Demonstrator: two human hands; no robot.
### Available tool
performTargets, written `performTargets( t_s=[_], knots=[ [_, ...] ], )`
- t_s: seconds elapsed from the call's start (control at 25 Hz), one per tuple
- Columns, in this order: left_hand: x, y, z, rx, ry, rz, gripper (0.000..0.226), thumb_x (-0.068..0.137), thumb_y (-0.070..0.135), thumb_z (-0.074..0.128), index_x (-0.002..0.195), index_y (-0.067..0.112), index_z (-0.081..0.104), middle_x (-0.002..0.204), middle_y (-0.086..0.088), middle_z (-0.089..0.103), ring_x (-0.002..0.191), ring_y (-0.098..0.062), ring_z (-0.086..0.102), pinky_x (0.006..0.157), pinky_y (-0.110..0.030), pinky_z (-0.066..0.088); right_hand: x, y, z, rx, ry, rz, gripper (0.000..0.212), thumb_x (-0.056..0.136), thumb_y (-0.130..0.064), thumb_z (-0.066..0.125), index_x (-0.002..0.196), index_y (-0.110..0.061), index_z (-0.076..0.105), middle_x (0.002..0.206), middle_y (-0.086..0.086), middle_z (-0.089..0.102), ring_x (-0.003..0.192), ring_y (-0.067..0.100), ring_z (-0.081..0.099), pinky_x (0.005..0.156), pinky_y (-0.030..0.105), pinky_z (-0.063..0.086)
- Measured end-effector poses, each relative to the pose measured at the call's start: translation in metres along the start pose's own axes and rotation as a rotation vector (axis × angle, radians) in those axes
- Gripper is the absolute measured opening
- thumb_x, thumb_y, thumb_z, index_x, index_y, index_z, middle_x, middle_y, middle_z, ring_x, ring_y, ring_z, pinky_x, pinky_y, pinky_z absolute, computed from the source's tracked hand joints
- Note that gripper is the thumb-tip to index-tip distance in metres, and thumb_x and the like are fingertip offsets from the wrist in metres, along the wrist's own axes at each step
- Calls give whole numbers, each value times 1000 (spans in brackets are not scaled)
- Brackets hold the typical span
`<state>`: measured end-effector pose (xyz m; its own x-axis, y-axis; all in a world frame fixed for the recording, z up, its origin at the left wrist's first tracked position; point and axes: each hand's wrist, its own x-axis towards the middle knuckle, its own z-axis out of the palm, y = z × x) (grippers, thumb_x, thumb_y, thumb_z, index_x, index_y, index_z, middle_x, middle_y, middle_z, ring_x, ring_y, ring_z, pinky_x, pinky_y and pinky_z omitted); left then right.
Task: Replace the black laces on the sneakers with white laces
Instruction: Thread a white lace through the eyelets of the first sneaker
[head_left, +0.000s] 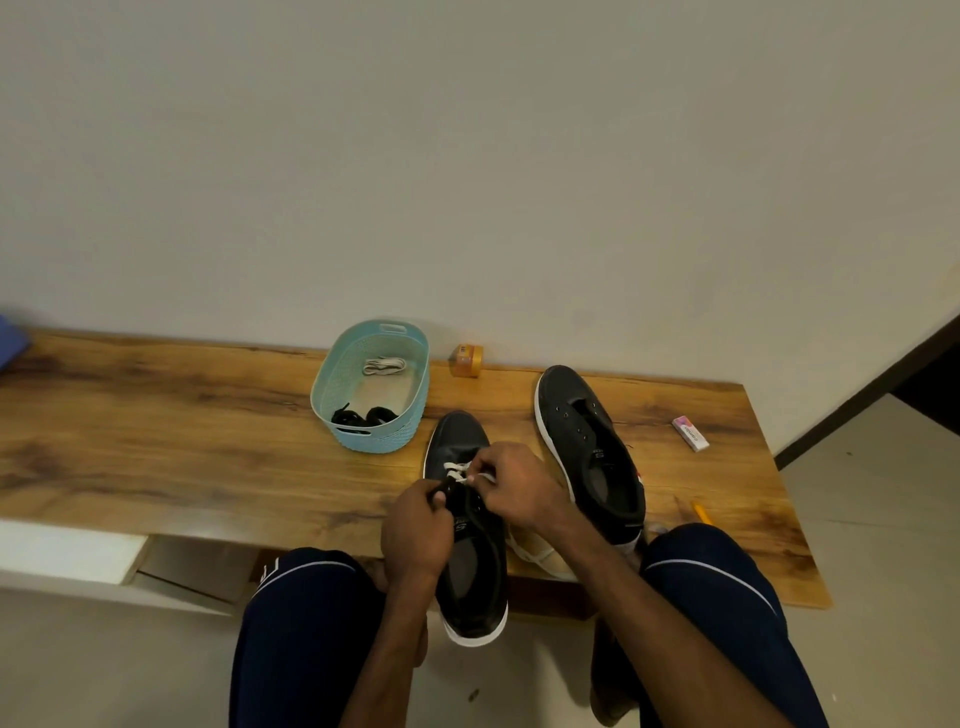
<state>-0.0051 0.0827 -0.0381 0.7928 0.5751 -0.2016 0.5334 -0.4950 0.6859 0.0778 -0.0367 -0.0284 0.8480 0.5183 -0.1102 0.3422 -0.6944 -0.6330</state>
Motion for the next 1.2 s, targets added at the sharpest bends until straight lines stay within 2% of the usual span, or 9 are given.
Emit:
performTargets(
  t_s=[0.2, 0.4, 0.56, 0.68, 0.84, 1.0, 1.12, 1.16, 1.2],
  knots=[
    [6, -6, 2, -82, -2, -44, 25, 95, 13, 54, 113, 17, 71, 106, -3, 72, 97, -22, 65, 82, -33, 49, 3, -7, 11, -62, -2, -51, 12, 89, -23, 64, 93, -18, 73, 101, 0, 67, 90, 17, 62, 77, 35, 53],
    [4, -8, 9, -98, 41, -46, 24, 97, 16, 51, 110, 18, 72, 102, -2, 72, 94, -22, 65, 81, -34, 49, 3, -6, 23, -241, 34, -28, 20, 93, -30, 55, 98, -17, 69, 104, 1, 66, 97, 21, 60, 86, 41, 44],
    [5, -9, 14, -285, 45, -131, 32, 104, 27, 41, 101, 17, 72, 98, -1, 71, 93, -20, 64, 83, -37, 50, 4, 2, 27, -85, 14, 43, 20, 96, -27, 56, 99, -14, 71, 104, 5, 66, 98, 23, 61, 88, 41, 48],
    [9, -6, 22, -303, 30, -143, 7, 97, 23, 60, 92, 21, 64, 97, 2, 69, 90, -16, 63, 73, -30, 45, 0, 5, 29, 50, 9, 47, 23, 99, -22, 54, 97, -9, 73, 98, 10, 65, 95, 25, 59, 88, 43, 48],
    [7, 1, 30, -283, 131, -182, 9, 99, 23, 56, 97, 16, 62, 96, -3, 68, 83, -19, 60, 72, -30, 39, -21, 3, 43, 48, 59, 69, 45, 101, -49, 44, 125, -16, 63, 116, 6, 55, 109, 22, 48, 96, 38, 42],
    [0, 16, 5, -1035, 319, -318, 17, 105, 20, 40, 109, 10, 52, 97, -5, 71, 82, -19, 68, 69, -37, 55, -34, 8, 48, -54, 70, 31, 65, 94, -64, 45, 143, -22, 43, 134, -1, 40, 120, 19, 37, 103, 37, 40],
    [9, 6, -40, -1605, 295, -300, 22, 106, 22, 38, 102, 10, 55, 82, -3, 72, 70, -14, 71, 60, -31, 58, -39, 14, 48, -70, 144, 58, 83, 84, -72, 54, 146, -22, 32, 149, 1, 28, 136, 21, 26, 117, 40, 29],
    [10, 1, -51, -1628, 270, -274, 22, 106, 24, 39, 95, 13, 56, 75, -2, 66, 58, -10, 64, 51, -26, 54, -40, 15, 47, -68, 157, 84, 92, 80, -78, 52, 148, -20, 27, 155, 3, 22, 143, 23, 19, 121, 41, 21],
    [12, -2, -54, -1484, 248, -250, 22, 105, 26, 42, 91, 15, 56, 72, 0, 60, 50, -7, 55, 43, -23, 46, -41, 16, 48, -76, 170, 106, 100, 78, -82, 49, 150, -19, 22, 159, 5, 16, 147, 24, 13, 123, 42, 15]
  ],
)
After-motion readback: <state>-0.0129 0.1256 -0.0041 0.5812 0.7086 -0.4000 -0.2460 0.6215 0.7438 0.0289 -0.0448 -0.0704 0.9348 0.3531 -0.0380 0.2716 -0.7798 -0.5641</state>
